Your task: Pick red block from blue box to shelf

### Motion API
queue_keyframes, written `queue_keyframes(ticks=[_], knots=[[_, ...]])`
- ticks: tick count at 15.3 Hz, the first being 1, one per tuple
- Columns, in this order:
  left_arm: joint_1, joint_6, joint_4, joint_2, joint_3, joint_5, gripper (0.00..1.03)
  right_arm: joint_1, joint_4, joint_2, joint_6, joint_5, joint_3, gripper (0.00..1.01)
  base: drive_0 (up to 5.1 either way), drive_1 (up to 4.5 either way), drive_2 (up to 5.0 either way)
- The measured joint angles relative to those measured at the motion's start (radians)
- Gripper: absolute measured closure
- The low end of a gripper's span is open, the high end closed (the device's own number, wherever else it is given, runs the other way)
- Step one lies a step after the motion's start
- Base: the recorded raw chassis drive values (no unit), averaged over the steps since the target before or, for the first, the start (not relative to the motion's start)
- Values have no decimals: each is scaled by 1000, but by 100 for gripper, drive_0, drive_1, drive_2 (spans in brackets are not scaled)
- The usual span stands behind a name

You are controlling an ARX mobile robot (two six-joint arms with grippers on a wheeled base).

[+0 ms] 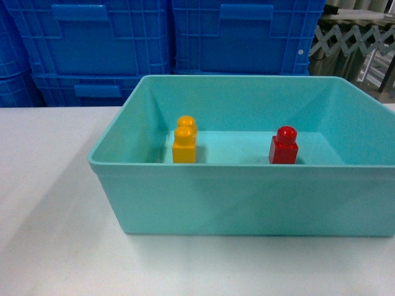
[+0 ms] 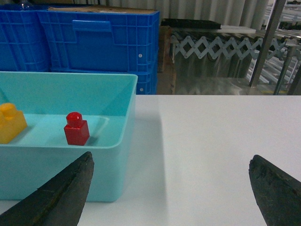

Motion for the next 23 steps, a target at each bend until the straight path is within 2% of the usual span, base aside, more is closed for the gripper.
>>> queue_keyframes(ticks=[23], knots=[[0, 0, 0, 0, 0, 0, 5, 0, 0, 0, 0, 0, 0, 3, 0, 0, 0]])
